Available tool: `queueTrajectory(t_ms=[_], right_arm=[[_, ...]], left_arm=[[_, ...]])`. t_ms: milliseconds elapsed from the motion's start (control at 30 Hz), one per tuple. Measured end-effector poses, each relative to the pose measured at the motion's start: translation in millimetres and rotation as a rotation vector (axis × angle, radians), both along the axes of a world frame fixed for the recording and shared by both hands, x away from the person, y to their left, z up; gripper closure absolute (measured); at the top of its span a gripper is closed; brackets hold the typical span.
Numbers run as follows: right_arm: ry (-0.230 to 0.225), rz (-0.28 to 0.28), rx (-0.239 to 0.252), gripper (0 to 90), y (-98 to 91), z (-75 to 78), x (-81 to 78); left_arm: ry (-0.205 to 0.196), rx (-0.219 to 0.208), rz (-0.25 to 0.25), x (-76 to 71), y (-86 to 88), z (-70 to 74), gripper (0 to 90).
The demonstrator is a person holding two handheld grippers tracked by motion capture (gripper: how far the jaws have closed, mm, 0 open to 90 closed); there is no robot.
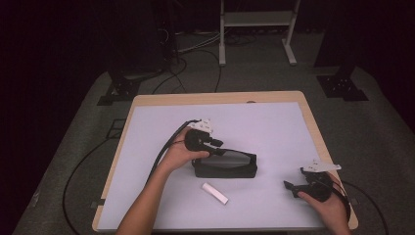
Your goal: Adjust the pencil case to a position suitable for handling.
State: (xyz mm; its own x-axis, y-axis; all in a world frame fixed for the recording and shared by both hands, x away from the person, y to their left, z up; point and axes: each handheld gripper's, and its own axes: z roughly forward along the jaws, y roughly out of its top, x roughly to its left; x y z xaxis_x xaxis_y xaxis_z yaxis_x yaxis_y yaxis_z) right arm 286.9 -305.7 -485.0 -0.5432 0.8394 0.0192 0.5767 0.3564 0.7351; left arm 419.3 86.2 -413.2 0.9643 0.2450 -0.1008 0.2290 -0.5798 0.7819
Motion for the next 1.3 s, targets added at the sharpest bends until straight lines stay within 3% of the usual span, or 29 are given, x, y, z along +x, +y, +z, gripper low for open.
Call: queueTrajectory(t_ms=[233, 567, 833, 1133, 1300], right_arm=[[0.000, 0.000, 0.000, 12.9, 0.0, 0.0, 0.0], [0.000, 0.001, -0.001, 12.9, 0.0, 0.0, 0.0], [0.000, 0.000, 0.000, 12.9, 0.0, 0.0, 0.1], [0.001, -0.001, 0.001, 12.9, 0.1, 0.1, 0.1], [0.000, 0.000, 0.001, 12.9, -0.1, 0.0, 0.2]], left_arm=[[-0.025, -0.030, 0.085, -10.4, 18.3, 9.1, 46.4], [-0.050, -0.007, 0.198, -21.5, 38.8, 16.2, 32.0], [-0.067, -0.017, 0.329, -37.8, 63.1, 18.7, 24.0], [-0.081, 0.004, 0.392, -54.6, 82.5, 17.1, 18.7], [-0.079, 0.010, 0.432, -66.1, 93.7, 9.4, 17.4]])
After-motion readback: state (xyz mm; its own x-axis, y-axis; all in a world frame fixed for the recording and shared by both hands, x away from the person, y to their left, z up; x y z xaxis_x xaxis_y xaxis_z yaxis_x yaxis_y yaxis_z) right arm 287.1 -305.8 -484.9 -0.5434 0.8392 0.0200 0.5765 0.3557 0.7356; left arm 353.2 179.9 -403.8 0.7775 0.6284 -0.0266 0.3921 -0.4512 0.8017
